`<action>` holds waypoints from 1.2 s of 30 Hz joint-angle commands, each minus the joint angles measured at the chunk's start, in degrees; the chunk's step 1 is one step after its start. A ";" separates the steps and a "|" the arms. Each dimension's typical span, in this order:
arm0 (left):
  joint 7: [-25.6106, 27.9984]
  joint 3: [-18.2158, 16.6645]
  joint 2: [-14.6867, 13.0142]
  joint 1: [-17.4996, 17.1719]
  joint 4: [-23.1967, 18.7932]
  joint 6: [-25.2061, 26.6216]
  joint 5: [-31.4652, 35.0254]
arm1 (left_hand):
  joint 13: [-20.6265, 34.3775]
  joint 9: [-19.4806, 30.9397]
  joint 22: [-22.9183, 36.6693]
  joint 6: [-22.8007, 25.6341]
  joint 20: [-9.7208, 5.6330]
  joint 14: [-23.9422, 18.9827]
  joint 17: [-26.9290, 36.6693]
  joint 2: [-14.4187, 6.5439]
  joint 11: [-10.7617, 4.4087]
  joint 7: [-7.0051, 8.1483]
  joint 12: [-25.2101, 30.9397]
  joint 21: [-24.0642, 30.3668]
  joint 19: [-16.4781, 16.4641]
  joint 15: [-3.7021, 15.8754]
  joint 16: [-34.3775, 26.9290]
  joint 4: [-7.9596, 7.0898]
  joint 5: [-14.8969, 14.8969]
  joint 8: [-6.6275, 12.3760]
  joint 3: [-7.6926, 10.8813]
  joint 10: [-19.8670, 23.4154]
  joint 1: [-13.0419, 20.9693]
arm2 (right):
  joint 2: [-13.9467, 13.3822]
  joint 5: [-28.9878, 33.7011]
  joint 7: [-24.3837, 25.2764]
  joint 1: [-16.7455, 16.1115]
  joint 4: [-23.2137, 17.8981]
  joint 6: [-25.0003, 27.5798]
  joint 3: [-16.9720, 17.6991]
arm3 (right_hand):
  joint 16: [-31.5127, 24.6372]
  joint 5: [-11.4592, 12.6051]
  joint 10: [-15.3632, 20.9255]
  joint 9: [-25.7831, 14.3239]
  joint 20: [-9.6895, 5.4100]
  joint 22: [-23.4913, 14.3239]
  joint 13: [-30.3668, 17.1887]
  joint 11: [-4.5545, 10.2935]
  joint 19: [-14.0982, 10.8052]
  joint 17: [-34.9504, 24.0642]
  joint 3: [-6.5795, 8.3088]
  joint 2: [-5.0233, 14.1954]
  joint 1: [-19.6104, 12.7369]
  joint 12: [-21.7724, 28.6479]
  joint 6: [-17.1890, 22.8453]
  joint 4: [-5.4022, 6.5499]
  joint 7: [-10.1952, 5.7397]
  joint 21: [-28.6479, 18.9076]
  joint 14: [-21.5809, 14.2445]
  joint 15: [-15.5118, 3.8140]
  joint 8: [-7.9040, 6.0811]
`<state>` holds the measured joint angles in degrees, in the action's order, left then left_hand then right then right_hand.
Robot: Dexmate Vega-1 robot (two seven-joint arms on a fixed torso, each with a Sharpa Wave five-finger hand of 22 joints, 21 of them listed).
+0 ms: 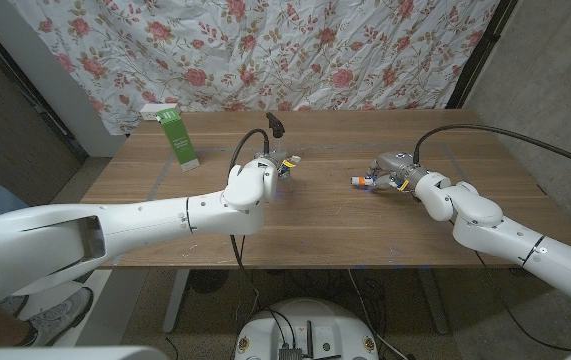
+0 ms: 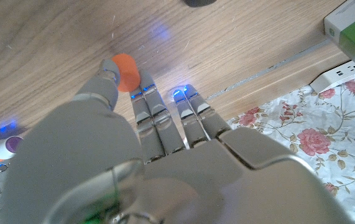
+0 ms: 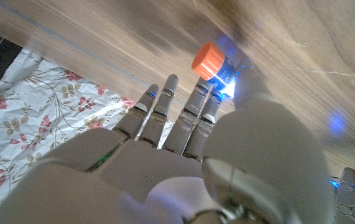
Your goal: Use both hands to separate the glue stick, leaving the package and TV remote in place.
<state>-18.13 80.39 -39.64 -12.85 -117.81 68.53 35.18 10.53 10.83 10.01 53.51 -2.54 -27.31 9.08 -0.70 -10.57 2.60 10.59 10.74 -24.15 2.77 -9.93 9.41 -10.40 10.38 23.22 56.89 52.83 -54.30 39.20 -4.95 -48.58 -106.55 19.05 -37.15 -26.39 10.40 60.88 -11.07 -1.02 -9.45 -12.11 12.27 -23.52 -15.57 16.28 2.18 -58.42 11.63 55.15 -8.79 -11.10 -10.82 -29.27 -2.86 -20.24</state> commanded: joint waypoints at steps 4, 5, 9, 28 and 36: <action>-2.27 3.80 1.73 1.24 2.36 0.88 4.52 | 0.11 0.04 0.14 0.14 -2.33 0.13 0.17 -0.19 -1.30 0.48 0.06 0.11 0.14 3.41 -0.03 0.10 -0.29 0.40 -0.30 -0.98 -0.74 | 0.82 -0.45 1.53 0.05 1.35 0.12 -0.95 | -0.04 0.28 -0.34 -0.32 0.05 -0.23 -0.12 0.11 -0.32 -0.35 0.13 -0.12 0.51 -0.04 1.81 0.05 -1.87 -0.13 -0.04 -7.72 -0.05; -2.39 4.06 1.81 1.29 2.52 0.96 4.94 | 0.11 0.04 0.13 0.16 -2.34 0.12 0.17 -0.18 -1.25 0.53 -0.01 0.12 0.17 3.42 -0.05 0.09 -0.29 0.41 -0.33 -1.16 -0.77 | 0.88 -0.39 1.51 0.11 1.47 0.20 -1.07 | -0.04 0.28 -0.35 -0.32 0.05 -0.22 -0.12 0.11 -0.32 -0.35 0.12 -0.14 0.54 -0.04 1.80 0.05 -1.88 -0.12 -0.05 -7.69 -0.04; -3.31 4.69 2.06 1.35 3.04 0.90 6.09 | 0.11 0.03 0.12 0.04 -2.25 0.30 0.17 -0.17 -1.53 0.87 -0.15 0.18 0.20 3.79 -0.03 0.09 -0.30 0.39 -0.42 -1.60 -0.85 | 1.01 -0.52 1.78 0.23 2.00 0.12 -1.30 | -0.04 0.30 -0.56 -0.31 -0.08 -0.23 -0.11 0.08 -0.44 -0.39 0.15 -0.19 0.40 -0.10 1.63 -0.06 -1.87 -0.17 -0.03 -7.85 0.08; -6.02 6.23 3.45 0.70 4.72 3.82 10.16 | 0.13 0.03 0.11 -0.57 -2.21 0.44 0.17 -0.02 -1.47 1.48 -0.20 0.30 0.38 3.74 -0.13 0.04 -0.33 0.30 -0.82 -2.24 -1.24 | 0.77 -2.06 0.13 1.09 2.30 -0.24 -1.84 | 1.32 0.46 -5.16 -0.11 0.55 -0.24 -0.08 -0.04 -0.16 -0.39 -0.54 -2.22 1.37 -0.92 -1.96 -0.07 -1.79 -0.07 2.05 -7.51 2.23; -5.84 5.90 3.61 0.57 4.81 4.57 9.34 | 0.16 0.05 0.12 -0.71 -2.18 0.55 0.17 -0.17 -1.54 1.57 -0.12 0.34 0.45 3.63 -0.14 -0.03 -0.35 0.33 -0.91 -2.30 -1.39 | 0.49 -2.65 -0.80 1.55 2.34 -0.96 -1.97 | 2.47 0.85 -9.32 -0.05 1.03 -0.25 -0.08 -0.04 0.30 -0.34 -1.10 -3.58 2.93 -1.07 -5.25 0.30 -1.76 0.01 3.31 -7.39 4.10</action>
<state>-23.40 85.87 -36.48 -12.25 -113.52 71.77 44.15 10.53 10.83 10.01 52.78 -2.36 -27.02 9.09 -0.75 -11.66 3.93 10.37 10.74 -23.97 2.46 -9.93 9.43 -10.40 10.25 22.76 55.10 51.87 -53.51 37.26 -4.60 -47.61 -104.33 18.73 -38.85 -24.33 10.71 52.19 -11.00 -0.38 -9.45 -12.12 12.23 -23.31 -15.84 15.63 -0.67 -55.56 10.57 50.45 -8.58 -12.87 -10.83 -26.50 -2.76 -16.51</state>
